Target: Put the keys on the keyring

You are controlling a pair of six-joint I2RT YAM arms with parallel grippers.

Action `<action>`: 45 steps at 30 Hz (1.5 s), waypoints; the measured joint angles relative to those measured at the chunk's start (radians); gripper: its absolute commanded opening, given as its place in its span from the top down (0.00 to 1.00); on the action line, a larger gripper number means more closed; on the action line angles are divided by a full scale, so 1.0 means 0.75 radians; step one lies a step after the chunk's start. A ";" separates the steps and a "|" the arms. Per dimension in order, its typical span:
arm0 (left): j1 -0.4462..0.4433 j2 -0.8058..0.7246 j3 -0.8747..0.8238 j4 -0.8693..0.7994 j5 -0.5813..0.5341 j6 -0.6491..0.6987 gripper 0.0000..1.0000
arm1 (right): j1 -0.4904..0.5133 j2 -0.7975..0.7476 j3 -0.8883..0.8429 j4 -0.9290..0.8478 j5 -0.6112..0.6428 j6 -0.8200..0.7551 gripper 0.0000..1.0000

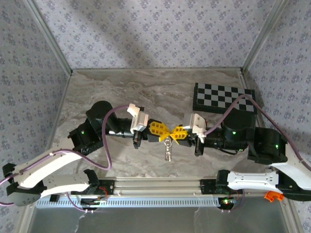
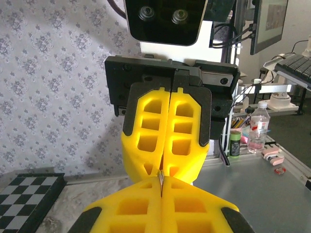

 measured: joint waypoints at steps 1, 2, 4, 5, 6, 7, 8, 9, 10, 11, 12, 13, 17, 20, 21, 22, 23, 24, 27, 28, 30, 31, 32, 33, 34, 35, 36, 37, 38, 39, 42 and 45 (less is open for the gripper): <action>0.000 0.001 0.000 -0.001 -0.001 0.001 1.00 | 0.000 0.000 0.000 -0.001 0.001 0.000 1.00; -0.002 0.001 0.000 -0.008 -0.004 0.002 1.00 | 0.000 0.001 0.000 -0.004 0.003 -0.001 1.00; -0.011 0.002 0.011 -0.064 -0.034 0.023 0.94 | 0.000 0.006 0.007 -0.032 0.012 -0.006 1.00; -0.017 0.006 0.027 -0.110 -0.052 0.042 0.90 | 0.000 0.016 0.019 -0.057 0.021 -0.013 1.00; -0.021 0.012 0.053 -0.170 -0.076 0.073 0.88 | 0.000 0.034 0.041 -0.092 0.033 -0.021 1.00; -0.026 0.019 0.083 -0.234 -0.102 0.103 0.87 | 0.000 0.058 0.072 -0.123 0.048 -0.028 1.00; -0.028 0.025 0.108 -0.286 -0.125 0.132 0.87 | 0.000 0.079 0.102 -0.155 0.062 -0.032 1.00; -0.028 0.031 0.136 -0.347 -0.151 0.166 0.87 | 0.000 0.105 0.141 -0.195 0.078 -0.038 1.00; -0.028 0.035 0.158 -0.396 -0.174 0.194 0.88 | 0.002 0.134 0.178 -0.232 0.094 -0.042 1.00; -0.028 0.040 0.180 -0.447 -0.194 0.221 0.89 | 0.008 0.161 0.211 -0.268 0.108 -0.048 1.00; -0.028 0.046 0.204 -0.501 -0.214 0.248 0.90 | 0.015 0.192 0.242 -0.305 0.126 -0.052 1.00; -0.028 0.053 0.224 -0.551 -0.230 0.275 0.92 | 0.023 0.219 0.271 -0.343 0.144 -0.057 1.00; -0.029 0.071 0.252 -0.657 -0.265 0.344 1.00 | 0.059 0.305 0.362 -0.480 0.213 -0.067 1.00; -0.032 0.071 0.251 -0.692 -0.279 0.354 1.00 | 0.091 0.357 0.413 -0.552 0.262 -0.077 1.00; -0.033 0.067 0.247 -0.694 -0.279 0.353 1.00 | 0.098 0.364 0.419 -0.562 0.271 -0.082 1.00; -0.034 0.061 0.237 -0.685 -0.278 0.351 1.00 | 0.103 0.365 0.422 -0.565 0.273 -0.085 1.00; -0.034 0.052 0.224 -0.666 -0.276 0.343 1.00 | 0.106 0.364 0.422 -0.563 0.274 -0.086 1.00; -0.034 0.039 0.209 -0.641 -0.272 0.332 1.00 | 0.108 0.361 0.422 -0.556 0.273 -0.086 1.00; -0.034 0.003 0.166 -0.553 -0.246 0.293 1.00 | 0.111 0.332 0.405 -0.497 0.242 -0.085 0.93; -0.034 -0.009 0.154 -0.520 -0.232 0.276 1.00 | 0.111 0.309 0.385 -0.460 0.219 -0.082 0.89; -0.034 -0.025 0.132 -0.440 -0.196 0.243 1.00 | 0.111 0.258 0.335 -0.375 0.172 -0.072 0.87; -0.034 -0.032 0.119 -0.394 -0.173 0.225 1.00 | 0.111 0.229 0.309 -0.329 0.145 -0.066 0.87; -0.034 -0.039 0.104 -0.345 -0.151 0.204 1.00 | 0.111 0.210 0.294 -0.298 0.126 -0.063 0.87; -0.034 -0.042 0.091 -0.296 -0.128 0.186 1.00 | 0.111 0.189 0.277 -0.262 0.103 -0.060 0.87; -0.034 -0.043 0.079 -0.240 -0.102 0.161 1.00 | 0.111 0.171 0.263 -0.230 0.085 -0.058 0.87; -0.034 -0.043 0.067 -0.184 -0.076 0.136 1.00 | 0.111 0.158 0.253 -0.202 0.071 -0.055 0.86; -0.034 -0.043 0.059 -0.136 -0.058 0.114 1.00 | 0.111 0.146 0.244 -0.176 0.058 -0.050 0.84; -0.034 -0.040 0.051 -0.085 -0.039 0.090 1.00 | 0.111 0.135 0.235 -0.151 0.044 -0.046 0.82; -0.034 -0.037 0.047 -0.034 -0.025 0.064 1.00 | 0.111 0.125 0.228 -0.125 0.032 -0.042 0.81; -0.034 -0.032 0.045 -0.001 -0.016 0.046 1.00 | 0.111 0.116 0.221 -0.104 0.024 -0.039 0.81; -0.034 -0.014 0.044 0.097 0.009 -0.008 1.00 | 0.111 0.092 0.202 -0.052 0.010 -0.034 0.87; -0.037 0.004 0.044 0.158 0.034 -0.045 1.00 | 0.111 0.075 0.193 -0.026 0.010 -0.024 0.95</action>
